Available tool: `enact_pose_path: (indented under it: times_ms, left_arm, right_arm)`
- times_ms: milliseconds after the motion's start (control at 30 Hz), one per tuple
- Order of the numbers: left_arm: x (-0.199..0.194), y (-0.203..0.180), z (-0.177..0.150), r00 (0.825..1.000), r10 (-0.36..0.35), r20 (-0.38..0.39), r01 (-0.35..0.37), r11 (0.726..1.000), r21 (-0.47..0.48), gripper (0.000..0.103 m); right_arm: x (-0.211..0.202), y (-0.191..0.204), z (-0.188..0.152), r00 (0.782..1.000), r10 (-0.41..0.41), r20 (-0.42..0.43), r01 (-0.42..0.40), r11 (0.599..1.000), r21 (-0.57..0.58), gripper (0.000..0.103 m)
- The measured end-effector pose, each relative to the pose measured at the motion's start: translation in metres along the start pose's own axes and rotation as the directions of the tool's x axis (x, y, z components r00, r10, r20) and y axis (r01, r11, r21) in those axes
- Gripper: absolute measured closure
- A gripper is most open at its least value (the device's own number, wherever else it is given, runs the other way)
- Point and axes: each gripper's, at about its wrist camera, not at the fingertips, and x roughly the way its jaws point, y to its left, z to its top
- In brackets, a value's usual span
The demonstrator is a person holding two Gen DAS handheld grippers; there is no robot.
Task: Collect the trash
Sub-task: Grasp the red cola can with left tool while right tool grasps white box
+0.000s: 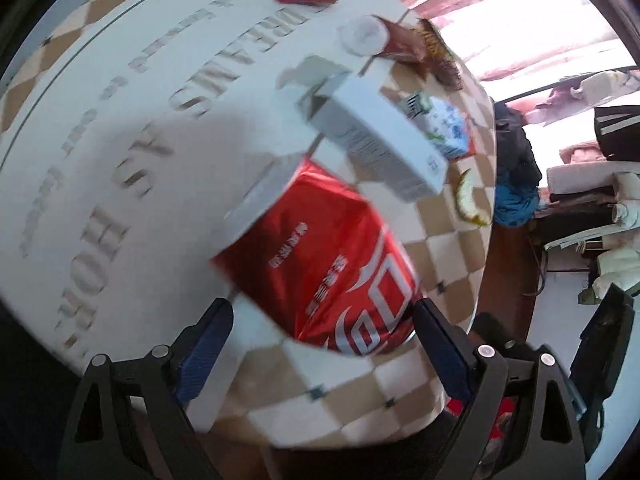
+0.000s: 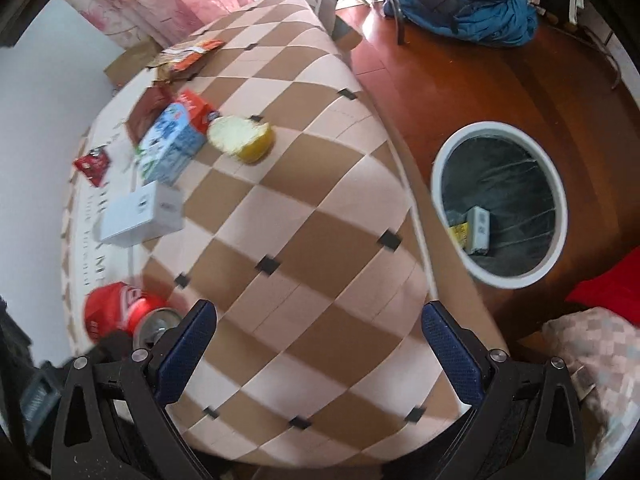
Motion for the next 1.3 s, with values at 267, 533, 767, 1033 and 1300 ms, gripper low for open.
enact_pose_path:
  times_ms: [267, 533, 767, 1033, 1300]
  left_arm:
    - [0.005, -0.022, 0.033, 0.998, 0.010, 0.065, -0.013, 0.999, 0.032, 0.038]
    - [-0.005, -0.023, 0.034, 0.986, 0.134, 0.099, -0.150, 0.972, 0.179, 0.043]
    - [-0.038, 0.007, 0.029, 0.933, 0.302, 0.197, -0.353, 0.878, 0.322, 0.044]
    - [-0.032, 0.072, 0.082, 0.969, 0.235, 0.076, -0.246, 0.950, 0.191, 0.045]
    - [-0.027, 0.078, 0.088, 0.959, 0.266, 0.101, -0.281, 0.941, 0.186, 0.062]
  right_arm:
    - [0.009, -0.005, 0.017, 0.998, -0.057, -0.017, 0.057, 0.998, -0.011, 0.000]
    - [0.004, 0.009, 0.014, 0.997, -0.064, -0.031, 0.062, 0.996, -0.068, 0.000]
    - [-0.002, 0.068, 0.026, 0.996, 0.062, -0.071, -0.077, 0.972, -0.222, 0.000]
    - [0.028, 0.183, 0.063, 0.989, 0.043, -0.145, -0.110, 0.863, -0.494, 0.013]
    - [0.057, 0.240, 0.063, 0.988, -0.116, -0.104, 0.013, 0.727, -0.687, 0.014]
